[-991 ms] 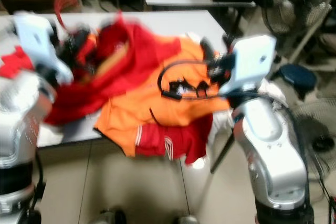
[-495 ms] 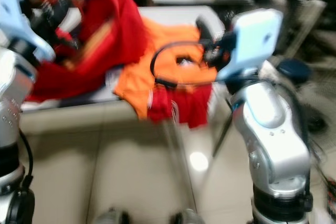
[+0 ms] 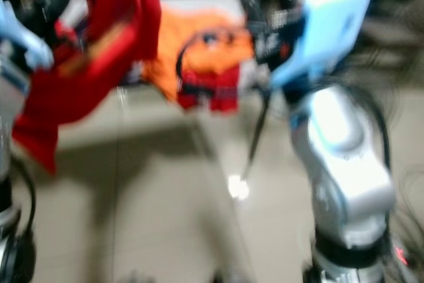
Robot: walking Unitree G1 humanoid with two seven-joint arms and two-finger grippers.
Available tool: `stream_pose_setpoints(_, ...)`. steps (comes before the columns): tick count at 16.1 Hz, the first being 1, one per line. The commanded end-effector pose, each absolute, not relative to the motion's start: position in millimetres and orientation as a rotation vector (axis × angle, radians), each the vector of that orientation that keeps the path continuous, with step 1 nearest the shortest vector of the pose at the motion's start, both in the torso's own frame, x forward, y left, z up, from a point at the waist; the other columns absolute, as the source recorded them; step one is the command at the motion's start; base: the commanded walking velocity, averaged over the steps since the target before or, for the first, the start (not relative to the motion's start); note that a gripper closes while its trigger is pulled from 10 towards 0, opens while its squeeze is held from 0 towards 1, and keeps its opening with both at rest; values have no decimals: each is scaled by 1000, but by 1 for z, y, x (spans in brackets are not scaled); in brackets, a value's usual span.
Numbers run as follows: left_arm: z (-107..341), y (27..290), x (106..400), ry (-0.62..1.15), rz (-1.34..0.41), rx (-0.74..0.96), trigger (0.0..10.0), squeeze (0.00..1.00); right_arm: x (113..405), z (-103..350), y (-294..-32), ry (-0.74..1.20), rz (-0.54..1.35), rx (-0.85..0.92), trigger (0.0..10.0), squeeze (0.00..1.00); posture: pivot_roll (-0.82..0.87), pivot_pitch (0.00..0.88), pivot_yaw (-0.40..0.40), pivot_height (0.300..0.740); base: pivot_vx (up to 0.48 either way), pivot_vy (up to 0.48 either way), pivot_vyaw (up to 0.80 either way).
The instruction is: Hang hanger
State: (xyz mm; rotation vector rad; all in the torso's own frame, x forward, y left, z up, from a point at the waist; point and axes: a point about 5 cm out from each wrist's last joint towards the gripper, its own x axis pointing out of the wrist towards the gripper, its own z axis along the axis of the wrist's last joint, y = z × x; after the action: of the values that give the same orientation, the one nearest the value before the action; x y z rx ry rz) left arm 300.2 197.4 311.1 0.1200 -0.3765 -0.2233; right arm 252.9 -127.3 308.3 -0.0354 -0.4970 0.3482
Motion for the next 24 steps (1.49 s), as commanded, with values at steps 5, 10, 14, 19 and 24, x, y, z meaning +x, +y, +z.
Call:
stream_pose_setpoints(5, 257, 243, 285, -213, -56, 134, 10000, 0, 257, 263, -123, -285, 422, -41, 10000, 0, -140, 0, -28, 740, -267, 0, 0)
stream_pose_setpoints(10, 169, 274, 242, 88, 134, 172, 10000, 0, 249, 183, -121, 7, 482, -37, 10000, 0, -114, 0, -45, 740, 0, 0, 0)
stream_pose_setpoints(14, 158, 252, 242, 33, 109, 35, 10000, 0, 254, 162, -130, 31, 407, -22, 10000, 0, -83, 0, -68, 740, 0, 0, 0)
stream_pose_setpoints(19, 131, 247, 256, 113, 247, -1, 10000, 0, 267, 135, -148, 56, 200, -160, 10000, 0, -84, 0, -63, 740, 0, 0, 0)
stream_pose_setpoints(24, 134, 243, 252, 114, 299, -11, 10000, 0, 266, 135, -136, 36, 299, -22, 10000, 0, -70, 0, -57, 740, 0, 0, 640)
